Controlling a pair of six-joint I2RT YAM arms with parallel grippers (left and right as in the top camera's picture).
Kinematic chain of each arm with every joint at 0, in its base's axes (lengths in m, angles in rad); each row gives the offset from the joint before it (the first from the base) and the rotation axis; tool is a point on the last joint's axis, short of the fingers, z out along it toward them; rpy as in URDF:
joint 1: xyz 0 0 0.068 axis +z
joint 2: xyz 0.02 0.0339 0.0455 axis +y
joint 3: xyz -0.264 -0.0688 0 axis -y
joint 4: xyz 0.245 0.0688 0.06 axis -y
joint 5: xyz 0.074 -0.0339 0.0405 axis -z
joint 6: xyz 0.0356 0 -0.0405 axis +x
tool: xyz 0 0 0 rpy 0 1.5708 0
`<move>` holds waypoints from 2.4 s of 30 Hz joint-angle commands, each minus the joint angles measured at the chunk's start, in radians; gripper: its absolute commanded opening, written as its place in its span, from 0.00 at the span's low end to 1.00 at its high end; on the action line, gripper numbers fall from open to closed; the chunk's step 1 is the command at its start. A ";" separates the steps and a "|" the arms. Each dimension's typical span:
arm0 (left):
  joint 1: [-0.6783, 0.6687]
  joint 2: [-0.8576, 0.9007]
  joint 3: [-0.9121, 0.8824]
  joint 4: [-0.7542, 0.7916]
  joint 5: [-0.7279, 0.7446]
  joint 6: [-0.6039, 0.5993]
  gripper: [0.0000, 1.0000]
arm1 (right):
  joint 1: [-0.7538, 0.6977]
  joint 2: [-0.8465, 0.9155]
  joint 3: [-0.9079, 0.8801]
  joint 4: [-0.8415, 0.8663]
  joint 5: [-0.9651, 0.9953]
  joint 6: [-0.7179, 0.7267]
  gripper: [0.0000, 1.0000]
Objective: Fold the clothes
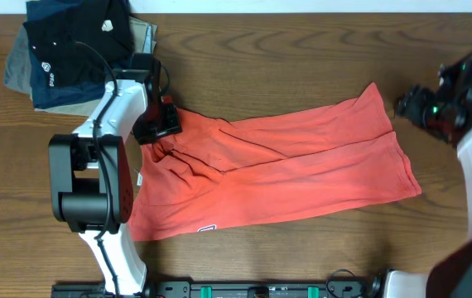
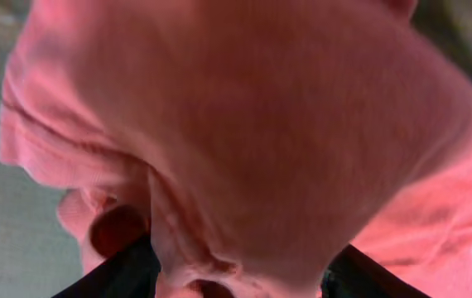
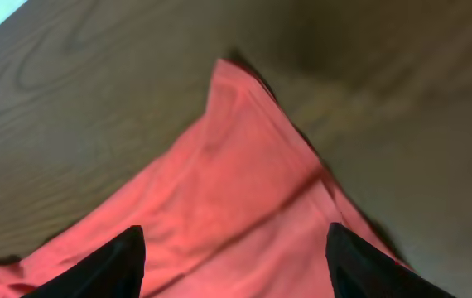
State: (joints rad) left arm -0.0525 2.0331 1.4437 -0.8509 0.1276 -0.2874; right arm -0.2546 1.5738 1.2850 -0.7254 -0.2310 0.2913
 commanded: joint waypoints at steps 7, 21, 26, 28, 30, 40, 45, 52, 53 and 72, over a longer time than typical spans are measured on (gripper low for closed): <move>0.006 -0.009 0.000 0.039 -0.013 -0.002 0.58 | 0.123 0.267 0.208 0.037 0.137 -0.069 0.69; 0.006 -0.009 -0.002 0.065 -0.013 -0.001 0.19 | 0.161 0.557 0.331 0.168 0.288 -0.093 0.66; 0.006 -0.009 -0.017 0.087 -0.013 -0.002 0.19 | 0.165 0.592 0.331 0.201 0.283 -0.106 0.66; 0.006 -0.009 -0.024 0.090 -0.013 -0.002 0.19 | 0.171 0.604 0.331 0.216 0.283 -0.105 0.65; 0.006 -0.009 -0.029 0.092 -0.013 -0.002 0.14 | 0.173 0.613 0.331 0.225 0.283 -0.105 0.61; 0.006 -0.009 -0.034 0.095 -0.013 -0.002 0.13 | 0.188 0.643 0.331 0.227 0.279 -0.060 0.49; 0.006 -0.009 -0.034 0.095 -0.013 -0.002 0.13 | 0.189 0.645 0.331 0.224 0.280 -0.053 0.38; 0.006 -0.009 -0.034 0.098 -0.013 -0.002 0.12 | 0.188 0.645 0.331 0.215 0.315 -0.033 0.01; 0.006 -0.009 -0.034 0.101 -0.013 -0.002 0.08 | 0.188 0.645 0.331 0.211 0.319 -0.033 0.01; 0.000 -0.266 -0.021 -0.028 0.000 -0.027 0.06 | 0.134 0.640 0.543 -0.132 0.399 0.046 0.01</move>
State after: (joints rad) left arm -0.0528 1.8153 1.4197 -0.8581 0.1322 -0.3073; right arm -0.1108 2.2082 1.7626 -0.8185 0.1432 0.3080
